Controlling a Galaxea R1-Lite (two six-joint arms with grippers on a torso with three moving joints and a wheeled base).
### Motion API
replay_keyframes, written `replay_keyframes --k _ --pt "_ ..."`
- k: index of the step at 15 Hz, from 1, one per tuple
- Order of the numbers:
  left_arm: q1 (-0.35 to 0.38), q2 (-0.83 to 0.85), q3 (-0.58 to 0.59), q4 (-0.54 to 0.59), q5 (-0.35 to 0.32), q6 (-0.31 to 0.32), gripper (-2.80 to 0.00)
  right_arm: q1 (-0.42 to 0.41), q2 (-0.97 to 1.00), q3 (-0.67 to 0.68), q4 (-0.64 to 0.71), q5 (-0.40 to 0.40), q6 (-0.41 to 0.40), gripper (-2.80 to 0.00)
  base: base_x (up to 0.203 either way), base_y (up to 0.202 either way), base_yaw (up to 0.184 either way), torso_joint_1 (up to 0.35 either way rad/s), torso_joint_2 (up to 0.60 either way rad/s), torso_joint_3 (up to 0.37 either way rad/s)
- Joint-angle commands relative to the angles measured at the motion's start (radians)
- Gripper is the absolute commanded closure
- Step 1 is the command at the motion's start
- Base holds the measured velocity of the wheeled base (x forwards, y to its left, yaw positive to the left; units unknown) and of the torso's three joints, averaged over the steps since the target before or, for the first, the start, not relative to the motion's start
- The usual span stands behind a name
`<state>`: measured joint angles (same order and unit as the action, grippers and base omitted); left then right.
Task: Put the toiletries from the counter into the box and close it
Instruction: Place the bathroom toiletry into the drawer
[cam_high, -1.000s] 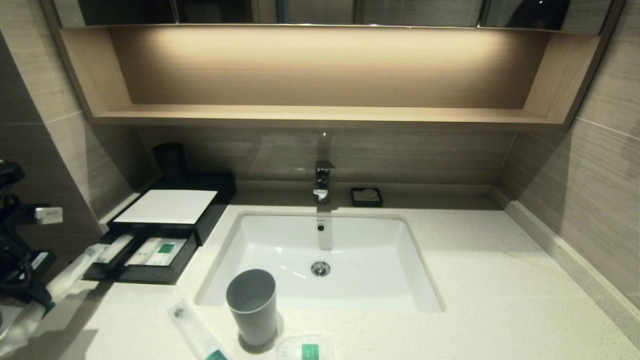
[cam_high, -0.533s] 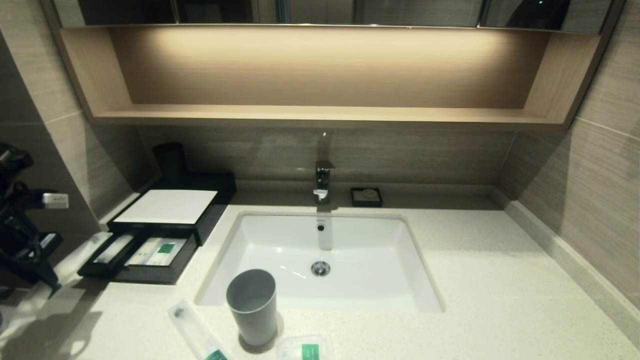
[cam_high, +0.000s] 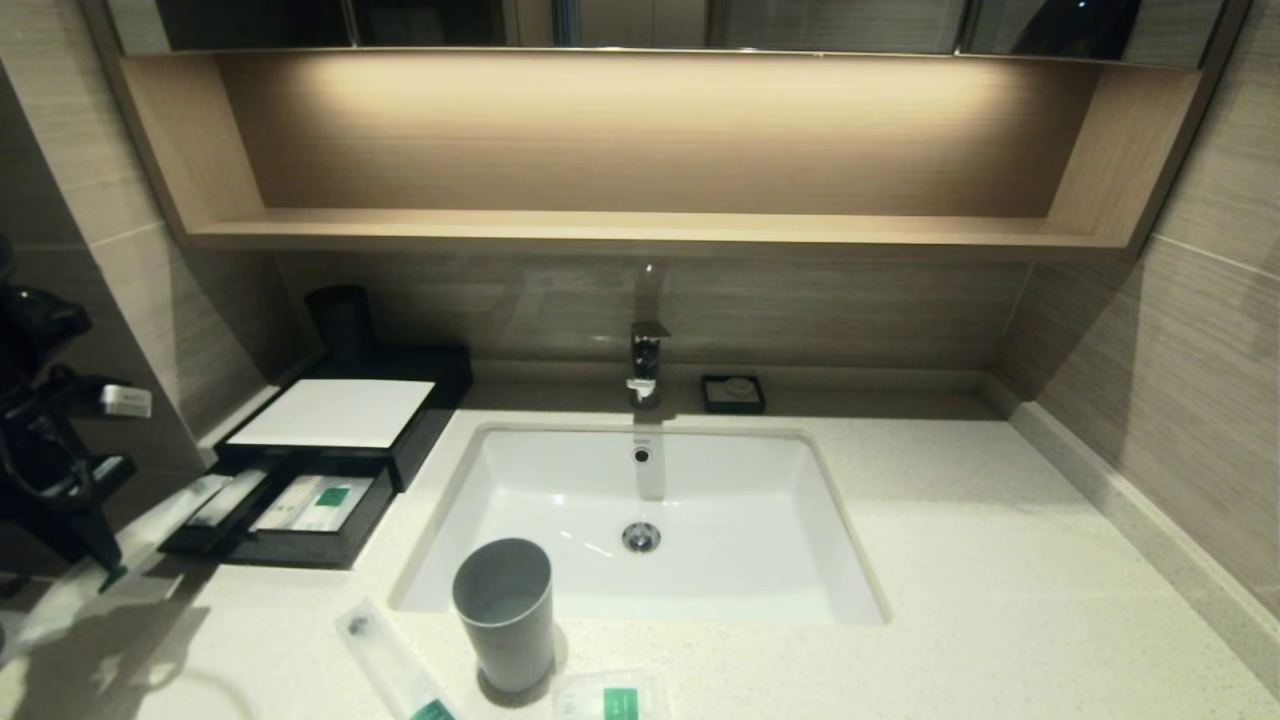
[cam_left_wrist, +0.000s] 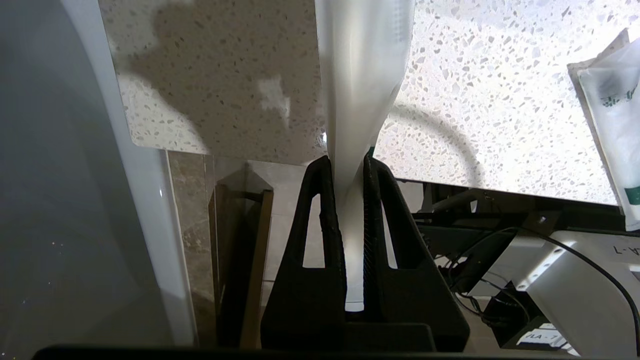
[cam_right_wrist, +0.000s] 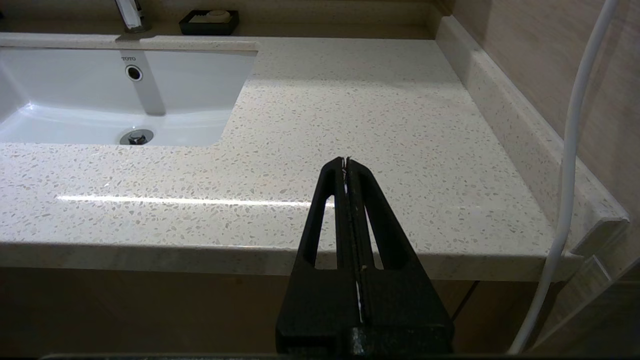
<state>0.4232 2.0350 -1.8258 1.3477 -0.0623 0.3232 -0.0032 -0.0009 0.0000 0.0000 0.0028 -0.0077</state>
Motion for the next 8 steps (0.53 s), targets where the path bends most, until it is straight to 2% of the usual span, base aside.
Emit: replay_keyframes --k 1,4,8 --pt "0.000 0.049 -0.040 0.010 -0.001 0.002 0.00 0.000 0.001 0.002 0.000 0.000 -0.002 0.00 0.000 0.000 0.000 0.000 0.00 0.000" --pt "0.000 0.090 -0.087 0.012 -0.006 0.000 0.00 0.000 0.001 0.002 0.000 0.000 -0.002 0.00 0.000 0.000 0.000 0.000 0.00 0.000" --pt "0.000 0.111 -0.092 0.010 -0.010 0.000 0.00 0.000 0.001 0.002 0.000 0.001 -0.002 0.00 0.000 0.000 0.000 0.000 0.00 0.000"
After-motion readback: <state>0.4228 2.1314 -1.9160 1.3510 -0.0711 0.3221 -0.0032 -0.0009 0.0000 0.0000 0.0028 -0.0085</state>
